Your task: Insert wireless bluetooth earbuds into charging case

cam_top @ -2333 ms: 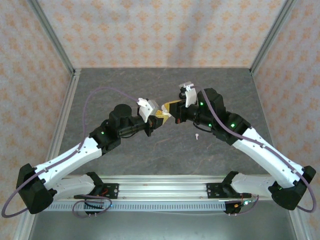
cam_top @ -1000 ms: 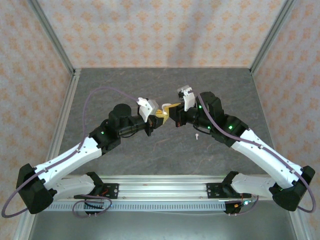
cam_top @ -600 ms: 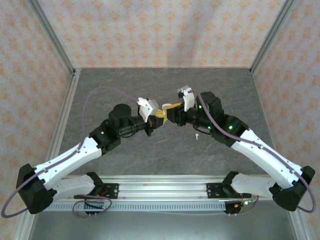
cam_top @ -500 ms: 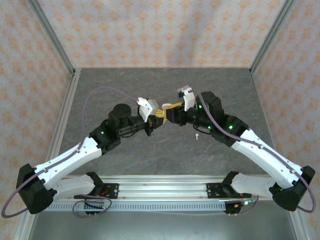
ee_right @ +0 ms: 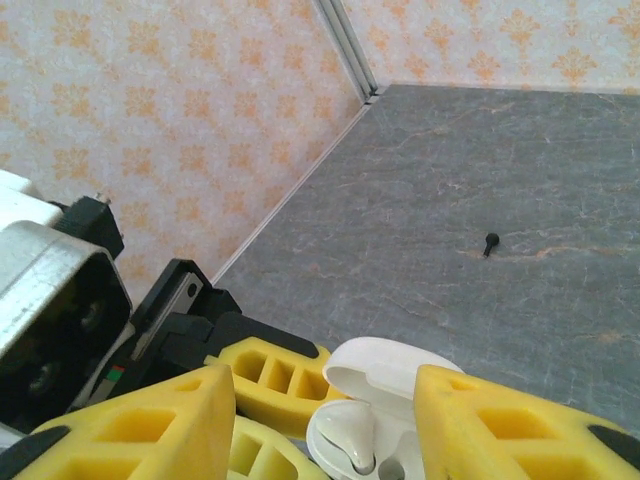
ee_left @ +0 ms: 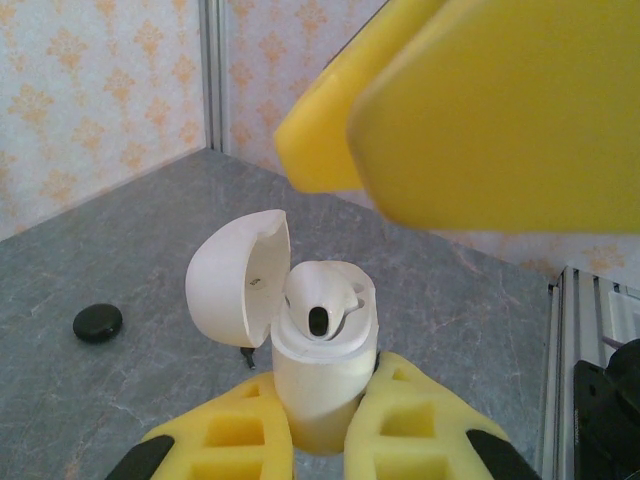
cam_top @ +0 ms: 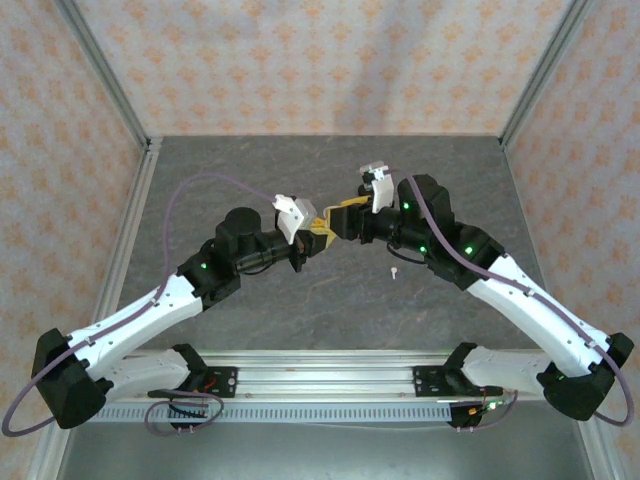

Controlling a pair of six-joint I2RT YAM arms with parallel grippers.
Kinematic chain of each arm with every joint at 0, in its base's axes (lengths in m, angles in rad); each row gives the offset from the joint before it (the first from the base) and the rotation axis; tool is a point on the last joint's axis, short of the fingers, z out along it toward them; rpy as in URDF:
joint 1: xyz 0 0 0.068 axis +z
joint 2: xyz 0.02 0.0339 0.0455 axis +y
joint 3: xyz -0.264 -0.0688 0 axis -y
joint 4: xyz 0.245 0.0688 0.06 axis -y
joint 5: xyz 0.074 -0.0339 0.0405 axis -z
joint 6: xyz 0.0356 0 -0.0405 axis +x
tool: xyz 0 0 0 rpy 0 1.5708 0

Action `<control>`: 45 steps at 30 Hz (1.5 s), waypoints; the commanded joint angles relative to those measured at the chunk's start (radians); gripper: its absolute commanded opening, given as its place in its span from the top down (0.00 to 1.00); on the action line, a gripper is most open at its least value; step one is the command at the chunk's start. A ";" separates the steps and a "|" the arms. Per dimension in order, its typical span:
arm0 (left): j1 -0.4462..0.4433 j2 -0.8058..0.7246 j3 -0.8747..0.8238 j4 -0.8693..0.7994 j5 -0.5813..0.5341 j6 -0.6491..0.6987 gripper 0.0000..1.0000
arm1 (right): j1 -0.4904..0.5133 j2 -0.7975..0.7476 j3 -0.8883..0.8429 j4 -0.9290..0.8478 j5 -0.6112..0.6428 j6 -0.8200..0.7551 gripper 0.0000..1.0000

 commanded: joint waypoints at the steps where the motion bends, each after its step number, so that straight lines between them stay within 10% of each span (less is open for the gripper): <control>1: -0.008 -0.026 0.028 0.031 0.017 0.001 1.00 | 0.005 0.002 0.039 -0.023 -0.005 0.031 0.52; 17: -0.008 -0.038 0.026 0.024 0.028 -0.005 1.00 | -0.012 0.059 0.032 -0.045 -0.112 0.064 0.85; 30: -0.010 -0.045 0.026 0.006 0.010 -0.002 1.00 | -0.013 0.060 0.075 -0.077 -0.091 0.059 0.85; 45: -0.010 0.001 0.028 -0.036 -0.025 0.024 1.00 | -0.208 0.027 0.208 -0.541 0.253 0.048 0.78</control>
